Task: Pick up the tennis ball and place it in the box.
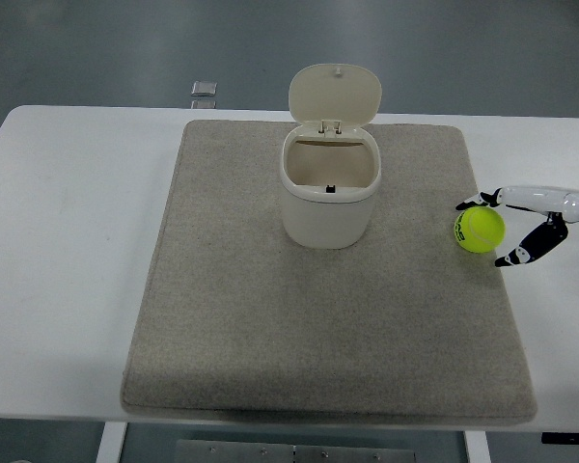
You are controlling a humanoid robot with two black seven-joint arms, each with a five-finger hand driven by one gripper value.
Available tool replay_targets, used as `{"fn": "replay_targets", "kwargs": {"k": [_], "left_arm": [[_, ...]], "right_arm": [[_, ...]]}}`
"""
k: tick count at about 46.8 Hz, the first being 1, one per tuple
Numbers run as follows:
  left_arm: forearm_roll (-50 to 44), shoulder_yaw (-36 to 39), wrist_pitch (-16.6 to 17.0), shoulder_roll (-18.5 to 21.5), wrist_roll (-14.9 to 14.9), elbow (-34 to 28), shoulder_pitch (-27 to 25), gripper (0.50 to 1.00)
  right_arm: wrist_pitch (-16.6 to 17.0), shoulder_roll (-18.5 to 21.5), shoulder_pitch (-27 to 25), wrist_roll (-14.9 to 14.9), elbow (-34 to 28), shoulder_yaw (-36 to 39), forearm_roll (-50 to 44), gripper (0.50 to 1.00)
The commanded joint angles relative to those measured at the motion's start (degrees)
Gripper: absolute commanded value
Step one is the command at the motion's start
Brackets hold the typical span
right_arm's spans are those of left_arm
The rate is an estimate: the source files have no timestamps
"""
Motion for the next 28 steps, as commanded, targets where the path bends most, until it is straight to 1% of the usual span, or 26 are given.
{"fn": "replay_targets", "kwargs": {"k": [1,14,18,21,24,28], "left_arm": [[0.0,0.0,0.0,0.0,0.0,0.0,0.0,0.996],[0.0,0.0,0.0,0.0,0.0,0.0,0.0,0.996],[0.0,0.0,0.0,0.0,0.0,0.0,0.0,0.996],[0.0,0.0,0.0,0.0,0.0,0.0,0.0,0.996],[0.0,0.0,0.0,0.0,0.0,0.0,0.0,0.996],[0.0,0.0,0.0,0.0,0.0,0.0,0.0,0.996]], "right_arm": [[-0.3,0.7,-0.1,0.0,-0.1,0.1,0.0,0.913],[-1.1,1.0,-0.1,0.0,-0.5,0.3,0.0,0.905],[-1.1,1.6,-0.1,0.0,-0.6,0.2,0.0,0.893],[-1.1,1.6,-0.1,-0.1,-0.7,0.2,0.0,0.872],[-1.1,1.6,-0.1,-0.1,-0.9,0.2,0.0,0.862],[-1.1,1.7,-0.1,-0.1,-0.9,0.1,-0.1,0.801]]}}
